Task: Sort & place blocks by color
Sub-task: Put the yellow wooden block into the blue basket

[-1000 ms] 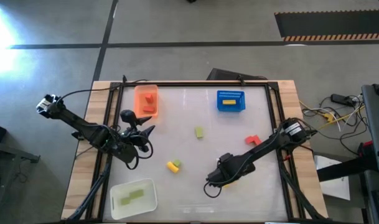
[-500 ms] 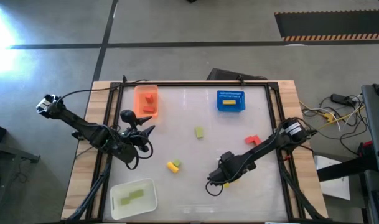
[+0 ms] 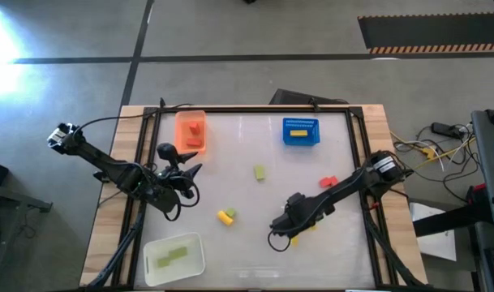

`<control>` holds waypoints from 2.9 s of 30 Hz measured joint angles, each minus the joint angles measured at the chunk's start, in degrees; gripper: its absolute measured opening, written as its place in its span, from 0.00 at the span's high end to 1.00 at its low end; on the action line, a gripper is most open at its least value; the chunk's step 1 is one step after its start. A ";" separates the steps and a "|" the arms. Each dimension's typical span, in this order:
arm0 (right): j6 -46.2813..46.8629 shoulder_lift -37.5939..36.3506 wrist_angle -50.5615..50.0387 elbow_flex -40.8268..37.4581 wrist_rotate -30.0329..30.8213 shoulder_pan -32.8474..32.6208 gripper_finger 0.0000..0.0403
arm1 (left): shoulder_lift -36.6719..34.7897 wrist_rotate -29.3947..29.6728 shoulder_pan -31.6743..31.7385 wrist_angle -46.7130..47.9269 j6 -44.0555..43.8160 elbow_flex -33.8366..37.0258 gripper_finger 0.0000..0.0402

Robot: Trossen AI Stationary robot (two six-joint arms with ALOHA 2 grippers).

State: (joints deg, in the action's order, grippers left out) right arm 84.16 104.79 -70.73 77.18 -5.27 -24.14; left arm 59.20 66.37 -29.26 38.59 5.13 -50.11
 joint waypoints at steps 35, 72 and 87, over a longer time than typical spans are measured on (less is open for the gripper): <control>-85.68 -6.20 -3.06 10.86 21.98 43.99 0.72 | 0.00 -0.14 -0.04 -0.05 0.17 0.28 0.52; -120.38 -6.11 24.84 -3.82 13.87 61.05 0.70 | 0.00 -0.11 0.02 -0.09 0.13 0.31 0.52; -120.19 -6.11 24.77 -3.84 13.80 61.05 0.63 | 0.00 -0.11 0.02 -0.11 0.12 0.39 0.52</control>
State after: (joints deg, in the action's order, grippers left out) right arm -36.03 98.67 -45.95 73.34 8.54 36.91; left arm 59.20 66.26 -29.23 38.48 5.24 -49.71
